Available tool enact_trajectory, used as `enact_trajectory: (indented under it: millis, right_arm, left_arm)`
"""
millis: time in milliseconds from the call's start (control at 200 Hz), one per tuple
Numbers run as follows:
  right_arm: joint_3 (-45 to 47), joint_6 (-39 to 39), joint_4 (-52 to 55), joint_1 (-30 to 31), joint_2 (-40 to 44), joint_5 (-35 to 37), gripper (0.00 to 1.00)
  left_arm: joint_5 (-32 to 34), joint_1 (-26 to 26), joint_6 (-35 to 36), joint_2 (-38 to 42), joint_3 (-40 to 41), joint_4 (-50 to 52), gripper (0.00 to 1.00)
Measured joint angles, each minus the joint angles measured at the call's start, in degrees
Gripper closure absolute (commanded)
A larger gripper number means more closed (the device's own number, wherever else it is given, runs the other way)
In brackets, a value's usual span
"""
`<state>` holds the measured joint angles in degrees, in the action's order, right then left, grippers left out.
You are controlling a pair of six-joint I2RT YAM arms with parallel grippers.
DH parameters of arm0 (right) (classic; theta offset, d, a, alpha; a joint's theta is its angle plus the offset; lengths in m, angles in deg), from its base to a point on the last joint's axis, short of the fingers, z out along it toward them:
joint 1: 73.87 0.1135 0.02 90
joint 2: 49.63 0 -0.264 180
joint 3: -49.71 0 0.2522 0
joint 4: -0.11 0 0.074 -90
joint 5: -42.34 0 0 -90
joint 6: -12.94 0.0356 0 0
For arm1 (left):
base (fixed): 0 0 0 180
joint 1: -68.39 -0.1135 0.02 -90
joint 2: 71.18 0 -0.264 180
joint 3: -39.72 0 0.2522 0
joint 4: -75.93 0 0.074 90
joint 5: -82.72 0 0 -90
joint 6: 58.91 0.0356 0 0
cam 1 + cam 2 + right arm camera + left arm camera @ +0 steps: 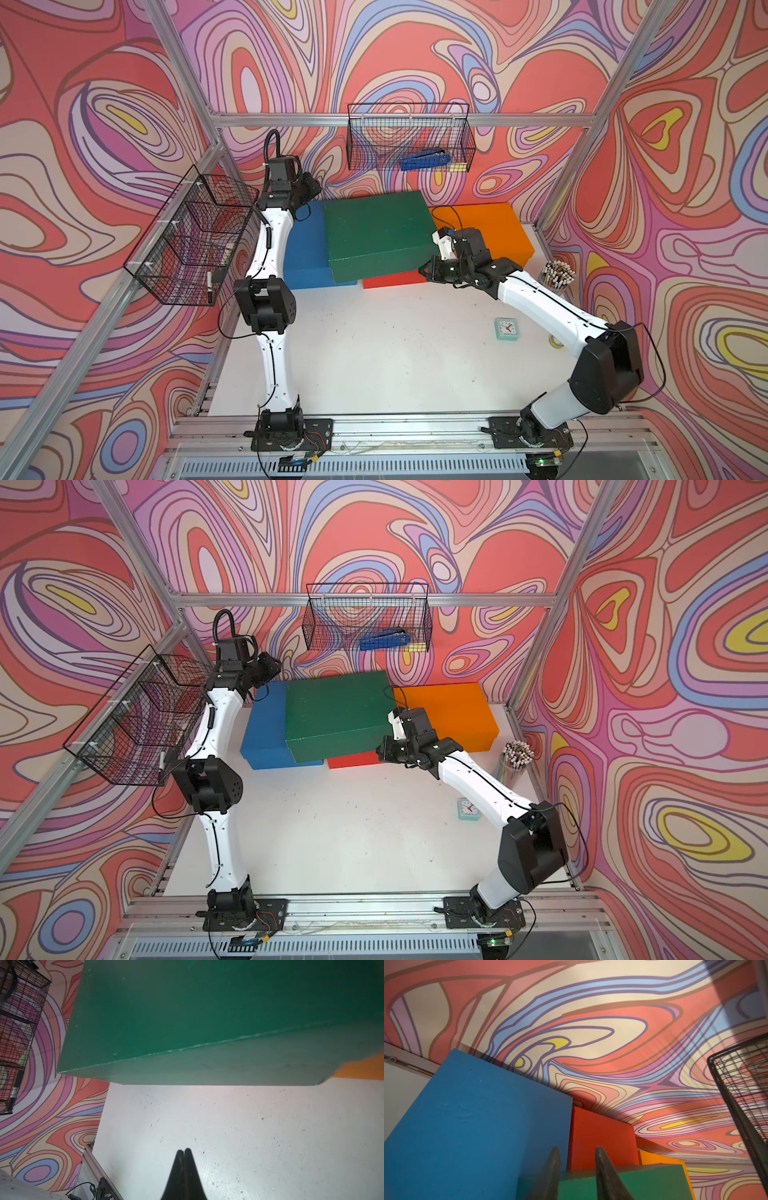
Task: Stack the shoeboxes
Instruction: Adjust the shoebox.
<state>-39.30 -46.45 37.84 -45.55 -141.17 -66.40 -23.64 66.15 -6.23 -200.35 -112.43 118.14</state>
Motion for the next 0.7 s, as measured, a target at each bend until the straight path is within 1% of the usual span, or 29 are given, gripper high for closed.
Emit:
enact_trajectory:
  millis: [115,220,285,426,526,621,701]
  right_arm:
    - [-1.0,0.3,-1.3,0.0,-4.3,0.0,1.0]
    - [-3.5,-0.2,-1.7,-0.2,-7.0,0.7,1.0]
    - [-5.3,-0.3,-1.9,-0.6,-8.2,0.9,1.0]
    - [-7.3,0.0,-3.4,-3.6,-9.7,0.0,1.0]
    - [-9.3,0.3,-4.1,-6.3,-12.3,-0.8,1.0]
    - [-12.6,-0.1,-4.3,-8.3,-16.0,-1.4,1.0]
    - [-15.4,-0.1,-4.4,-9.1,-18.4,-2.2,1.0]
  left_arm:
    - [-2.0,0.0,-0.6,-2.5,-0.1,-2.2,0.71]
    - [-4.0,0.0,-1.6,-5.2,-0.1,-3.4,0.75]
    - [-5.7,0.0,-2.5,-6.9,-0.1,-4.5,0.8]
    - [-9.2,-0.1,-5.0,-8.2,1.3,-7.4,0.83]
    - [-11.0,-0.3,-7.0,-6.0,6.8,-12.0,0.84]
    - [-12.0,-0.5,-9.0,-1.8,15.0,-17.4,0.84]
    - [-12.6,-0.8,-10.4,1.9,21.2,-19.7,0.84]
